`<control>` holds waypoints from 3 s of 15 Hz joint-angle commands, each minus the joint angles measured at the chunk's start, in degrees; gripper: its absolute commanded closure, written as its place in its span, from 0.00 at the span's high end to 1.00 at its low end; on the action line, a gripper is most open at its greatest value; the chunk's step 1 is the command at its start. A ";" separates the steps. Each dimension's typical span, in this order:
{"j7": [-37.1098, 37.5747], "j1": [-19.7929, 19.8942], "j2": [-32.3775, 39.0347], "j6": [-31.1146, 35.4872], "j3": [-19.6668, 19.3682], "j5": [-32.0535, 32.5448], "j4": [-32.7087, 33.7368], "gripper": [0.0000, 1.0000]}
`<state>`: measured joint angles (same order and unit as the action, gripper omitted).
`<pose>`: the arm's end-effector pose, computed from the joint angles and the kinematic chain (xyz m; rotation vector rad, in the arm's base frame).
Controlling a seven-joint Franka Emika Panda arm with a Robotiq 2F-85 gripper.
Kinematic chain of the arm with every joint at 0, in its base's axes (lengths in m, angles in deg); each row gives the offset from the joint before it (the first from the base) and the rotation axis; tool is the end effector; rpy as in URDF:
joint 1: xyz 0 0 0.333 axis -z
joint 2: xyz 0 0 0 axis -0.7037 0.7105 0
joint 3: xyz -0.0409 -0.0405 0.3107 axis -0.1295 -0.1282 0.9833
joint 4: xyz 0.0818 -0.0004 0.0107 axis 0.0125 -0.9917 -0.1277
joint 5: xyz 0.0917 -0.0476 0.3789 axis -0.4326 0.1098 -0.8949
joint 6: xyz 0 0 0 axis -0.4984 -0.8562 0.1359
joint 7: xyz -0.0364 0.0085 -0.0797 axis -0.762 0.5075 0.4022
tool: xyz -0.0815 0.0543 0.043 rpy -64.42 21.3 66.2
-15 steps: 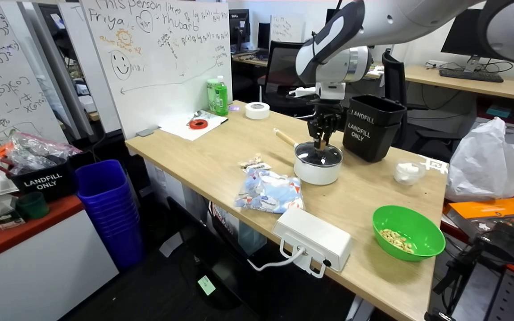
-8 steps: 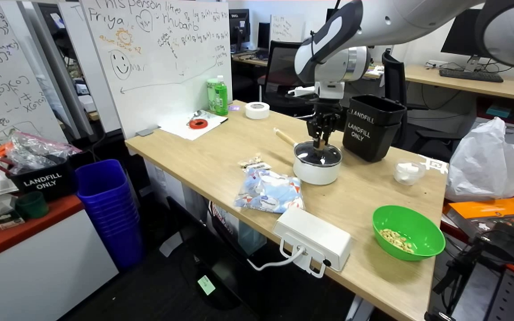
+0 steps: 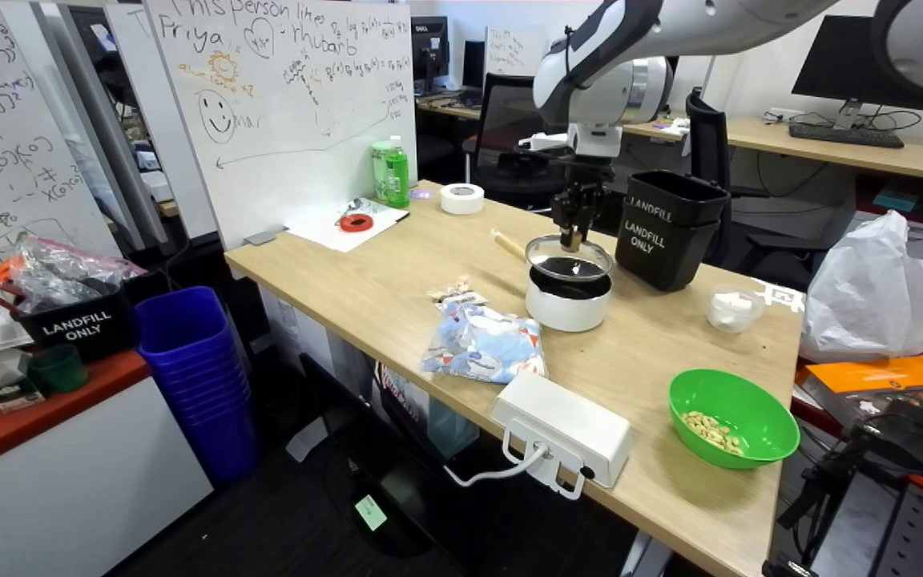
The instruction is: Take the lid off the pot and put it on the table
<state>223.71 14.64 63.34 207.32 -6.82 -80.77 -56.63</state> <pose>0.6828 -0.1141 0.2344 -0.0749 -3.1332 -0.0273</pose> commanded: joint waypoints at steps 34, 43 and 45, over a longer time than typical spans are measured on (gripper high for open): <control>-14.40 33.25 -28.78 13.90 34.95 47.37 -32.11 0.15; -26.87 33.01 -27.87 13.34 35.43 47.94 -31.04 0.40; -27.25 33.15 -27.95 13.31 35.47 47.92 -31.05 0.40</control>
<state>196.26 47.21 35.39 220.77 28.09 -33.18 -87.83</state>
